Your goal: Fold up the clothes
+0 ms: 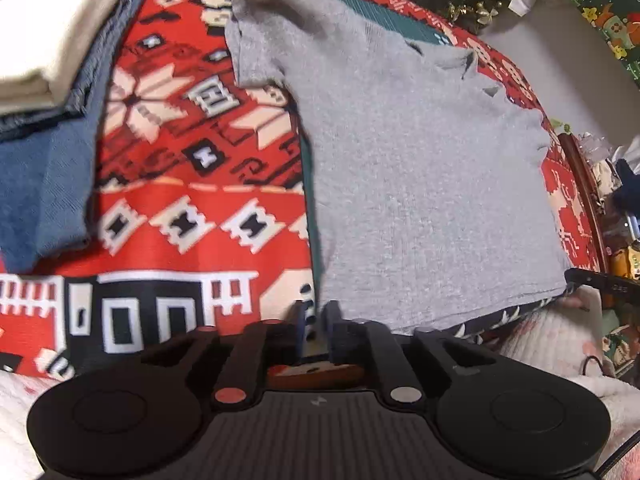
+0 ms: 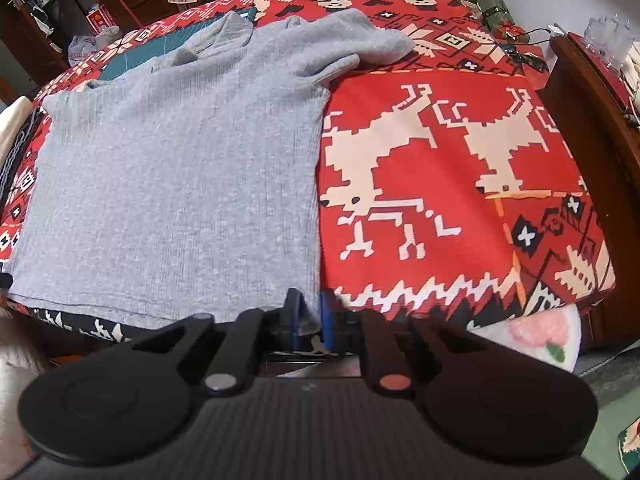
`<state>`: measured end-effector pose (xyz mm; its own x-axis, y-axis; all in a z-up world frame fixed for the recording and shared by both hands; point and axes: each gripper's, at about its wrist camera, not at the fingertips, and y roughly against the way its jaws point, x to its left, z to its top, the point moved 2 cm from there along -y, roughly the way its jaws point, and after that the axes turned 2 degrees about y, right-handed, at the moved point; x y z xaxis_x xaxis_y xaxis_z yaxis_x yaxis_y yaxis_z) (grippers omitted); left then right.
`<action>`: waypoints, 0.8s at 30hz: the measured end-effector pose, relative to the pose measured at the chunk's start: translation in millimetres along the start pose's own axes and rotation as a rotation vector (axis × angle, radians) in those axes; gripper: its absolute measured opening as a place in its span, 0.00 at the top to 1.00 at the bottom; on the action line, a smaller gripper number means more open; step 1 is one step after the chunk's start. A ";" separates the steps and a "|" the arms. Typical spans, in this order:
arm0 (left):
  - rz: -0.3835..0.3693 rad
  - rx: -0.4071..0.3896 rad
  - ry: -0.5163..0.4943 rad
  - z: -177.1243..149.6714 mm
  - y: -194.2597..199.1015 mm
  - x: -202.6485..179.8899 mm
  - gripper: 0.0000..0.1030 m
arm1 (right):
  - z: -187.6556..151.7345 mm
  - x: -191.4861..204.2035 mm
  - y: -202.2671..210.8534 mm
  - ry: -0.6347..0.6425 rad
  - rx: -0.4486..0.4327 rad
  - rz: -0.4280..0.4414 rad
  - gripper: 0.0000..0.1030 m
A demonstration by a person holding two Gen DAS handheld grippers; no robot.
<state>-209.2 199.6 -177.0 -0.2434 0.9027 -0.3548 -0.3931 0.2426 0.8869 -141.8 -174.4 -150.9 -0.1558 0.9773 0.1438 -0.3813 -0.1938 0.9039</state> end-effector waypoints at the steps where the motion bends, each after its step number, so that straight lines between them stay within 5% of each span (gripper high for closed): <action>1: 0.005 -0.010 -0.004 0.8 3.2 0.7 0.78 | 1.7 -1.1 3.5 0.003 -0.009 -0.002 0.78; 8: 0.018 -0.114 -0.012 25.9 26.5 10.3 0.70 | 30.0 -11.0 24.2 0.010 -0.095 -0.003 0.69; 24: 0.075 -0.433 -0.214 127.5 37.2 -23.7 0.53 | 141.5 14.0 13.1 0.153 -0.283 0.058 0.55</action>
<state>-105.0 232.5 -97.9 -0.1154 0.9759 -0.1853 -0.7253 0.0447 0.6870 -20.0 -151.1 -80.1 -0.3118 0.9437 0.1101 -0.6026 -0.2861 0.7450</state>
